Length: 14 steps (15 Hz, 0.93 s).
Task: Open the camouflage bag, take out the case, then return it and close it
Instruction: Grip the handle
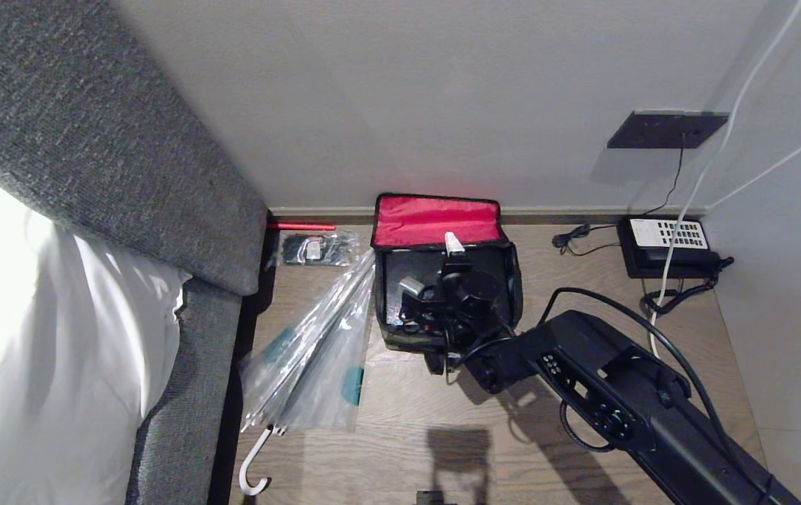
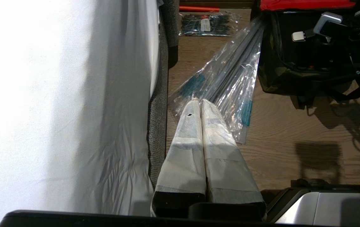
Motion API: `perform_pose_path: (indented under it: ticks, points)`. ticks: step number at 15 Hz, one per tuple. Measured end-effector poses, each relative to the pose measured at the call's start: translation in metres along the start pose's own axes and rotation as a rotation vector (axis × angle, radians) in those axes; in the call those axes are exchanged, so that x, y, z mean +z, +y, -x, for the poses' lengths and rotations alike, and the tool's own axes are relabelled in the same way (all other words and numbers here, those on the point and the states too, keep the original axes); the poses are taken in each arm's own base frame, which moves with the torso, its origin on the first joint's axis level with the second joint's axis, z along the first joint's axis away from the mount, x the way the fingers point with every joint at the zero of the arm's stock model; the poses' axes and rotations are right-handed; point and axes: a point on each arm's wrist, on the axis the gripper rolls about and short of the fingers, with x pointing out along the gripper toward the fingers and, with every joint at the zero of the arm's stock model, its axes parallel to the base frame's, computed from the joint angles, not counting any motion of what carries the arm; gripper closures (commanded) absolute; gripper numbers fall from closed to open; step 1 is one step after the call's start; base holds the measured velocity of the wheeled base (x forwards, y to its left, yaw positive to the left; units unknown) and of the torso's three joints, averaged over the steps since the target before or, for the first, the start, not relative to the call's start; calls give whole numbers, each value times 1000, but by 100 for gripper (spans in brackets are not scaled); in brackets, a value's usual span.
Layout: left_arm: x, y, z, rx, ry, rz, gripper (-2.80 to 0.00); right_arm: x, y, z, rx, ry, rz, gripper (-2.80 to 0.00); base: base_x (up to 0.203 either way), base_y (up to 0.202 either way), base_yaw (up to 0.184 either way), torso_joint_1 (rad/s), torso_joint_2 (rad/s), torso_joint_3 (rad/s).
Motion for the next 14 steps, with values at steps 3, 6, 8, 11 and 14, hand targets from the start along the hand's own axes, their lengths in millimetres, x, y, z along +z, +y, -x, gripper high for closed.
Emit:
perform_pose_path:
  ticks: [3,6,8,11,14]
  points:
    - [0,0,0,0,0,0,0,-1,7,1,30,60,16,-280,0,0,0,0,0,0]
    - [0,0,0,0,0,0,0,-2,11,1,60,98,32,-280,0,0,0,0,0,0]
    - [0,0,0,0,1,0,0,-2,12,1,71,129,35,-280,0,0,0,0,0,0]
    - [0,0,0,0,1,0,0,-2,14,1,76,143,35,-280,0,0,0,0,0,0]
    - [0,0,0,0,1,-1,0,-3,18,2,91,143,39,-280,0,0,0,0,0,0]
